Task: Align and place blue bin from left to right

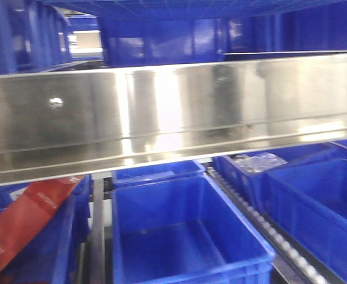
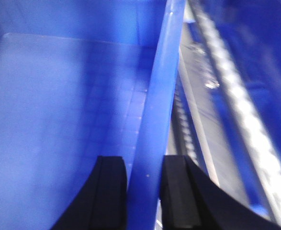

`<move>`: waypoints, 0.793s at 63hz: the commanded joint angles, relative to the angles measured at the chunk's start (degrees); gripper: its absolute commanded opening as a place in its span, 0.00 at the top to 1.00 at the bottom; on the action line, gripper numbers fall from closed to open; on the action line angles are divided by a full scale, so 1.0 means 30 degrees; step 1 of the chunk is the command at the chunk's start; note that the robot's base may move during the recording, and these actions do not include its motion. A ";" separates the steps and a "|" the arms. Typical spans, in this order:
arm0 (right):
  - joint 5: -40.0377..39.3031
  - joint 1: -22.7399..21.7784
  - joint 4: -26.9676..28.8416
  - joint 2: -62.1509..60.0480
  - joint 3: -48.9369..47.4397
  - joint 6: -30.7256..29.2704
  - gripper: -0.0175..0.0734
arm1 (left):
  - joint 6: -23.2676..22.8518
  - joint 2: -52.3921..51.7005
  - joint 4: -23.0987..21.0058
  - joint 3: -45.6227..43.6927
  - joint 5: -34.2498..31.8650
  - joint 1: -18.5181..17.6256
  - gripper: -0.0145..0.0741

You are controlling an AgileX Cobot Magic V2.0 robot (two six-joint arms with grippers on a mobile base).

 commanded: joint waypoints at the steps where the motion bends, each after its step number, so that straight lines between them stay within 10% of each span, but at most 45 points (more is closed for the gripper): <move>1: -0.1455 -0.0056 -0.0083 -0.0500 -0.0384 -0.0670 0.89 | 0.0163 -0.0472 0.0862 -0.0276 -0.1717 0.0010 0.85; 50: -0.1455 -0.0056 -0.0083 -0.0500 -0.0384 -0.0670 0.89 | 0.0163 -0.0472 0.0862 -0.0276 -0.1717 0.0010 0.85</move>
